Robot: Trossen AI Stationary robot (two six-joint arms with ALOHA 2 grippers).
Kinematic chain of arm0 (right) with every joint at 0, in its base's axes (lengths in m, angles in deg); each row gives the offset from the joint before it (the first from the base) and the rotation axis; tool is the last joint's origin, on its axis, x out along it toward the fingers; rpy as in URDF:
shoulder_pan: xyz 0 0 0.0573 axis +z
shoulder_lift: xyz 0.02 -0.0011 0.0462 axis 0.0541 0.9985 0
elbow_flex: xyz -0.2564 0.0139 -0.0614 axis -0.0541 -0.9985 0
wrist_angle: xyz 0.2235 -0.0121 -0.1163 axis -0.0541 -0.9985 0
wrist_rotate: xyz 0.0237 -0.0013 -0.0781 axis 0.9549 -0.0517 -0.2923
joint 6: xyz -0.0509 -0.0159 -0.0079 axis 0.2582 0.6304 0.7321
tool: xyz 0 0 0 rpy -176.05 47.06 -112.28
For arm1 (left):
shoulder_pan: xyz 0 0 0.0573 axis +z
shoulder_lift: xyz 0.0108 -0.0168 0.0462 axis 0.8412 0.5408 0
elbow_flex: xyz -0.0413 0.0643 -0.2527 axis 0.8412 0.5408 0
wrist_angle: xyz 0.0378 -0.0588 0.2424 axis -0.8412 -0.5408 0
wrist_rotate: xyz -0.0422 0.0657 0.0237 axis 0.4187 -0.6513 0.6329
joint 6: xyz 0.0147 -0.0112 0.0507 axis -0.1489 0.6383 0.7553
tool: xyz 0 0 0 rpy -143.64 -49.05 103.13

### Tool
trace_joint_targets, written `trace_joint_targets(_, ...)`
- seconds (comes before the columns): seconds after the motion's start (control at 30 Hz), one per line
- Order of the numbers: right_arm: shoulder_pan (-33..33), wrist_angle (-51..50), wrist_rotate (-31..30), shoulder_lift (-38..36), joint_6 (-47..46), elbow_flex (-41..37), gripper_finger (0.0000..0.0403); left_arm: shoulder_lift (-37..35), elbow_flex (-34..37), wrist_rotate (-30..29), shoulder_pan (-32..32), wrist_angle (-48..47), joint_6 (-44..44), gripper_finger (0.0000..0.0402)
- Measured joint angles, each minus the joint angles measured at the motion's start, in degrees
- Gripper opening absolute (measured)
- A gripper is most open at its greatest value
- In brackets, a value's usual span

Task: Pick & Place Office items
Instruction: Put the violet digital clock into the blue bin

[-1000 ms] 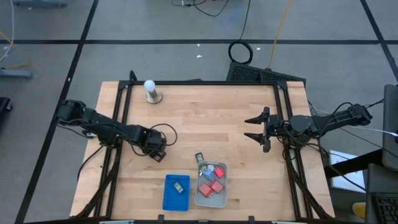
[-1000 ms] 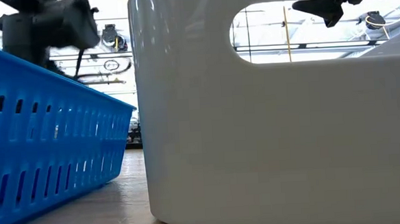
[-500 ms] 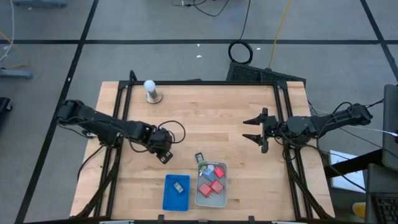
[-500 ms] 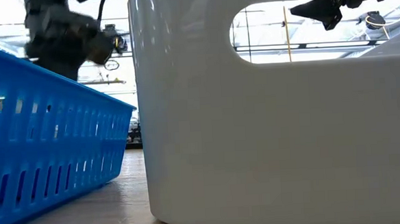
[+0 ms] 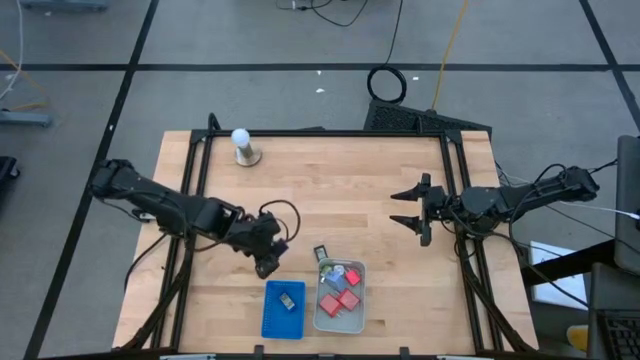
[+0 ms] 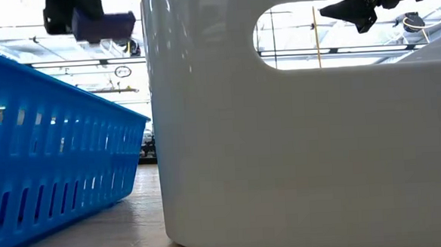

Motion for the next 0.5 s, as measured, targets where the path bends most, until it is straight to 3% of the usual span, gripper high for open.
trace_joint_targets(0.5,0.0,0.0,0.0,0.0,0.0,0.0,0.0265,0.7,-1.0,-4.4,-10.0,3.0,-0.5,0.0148)
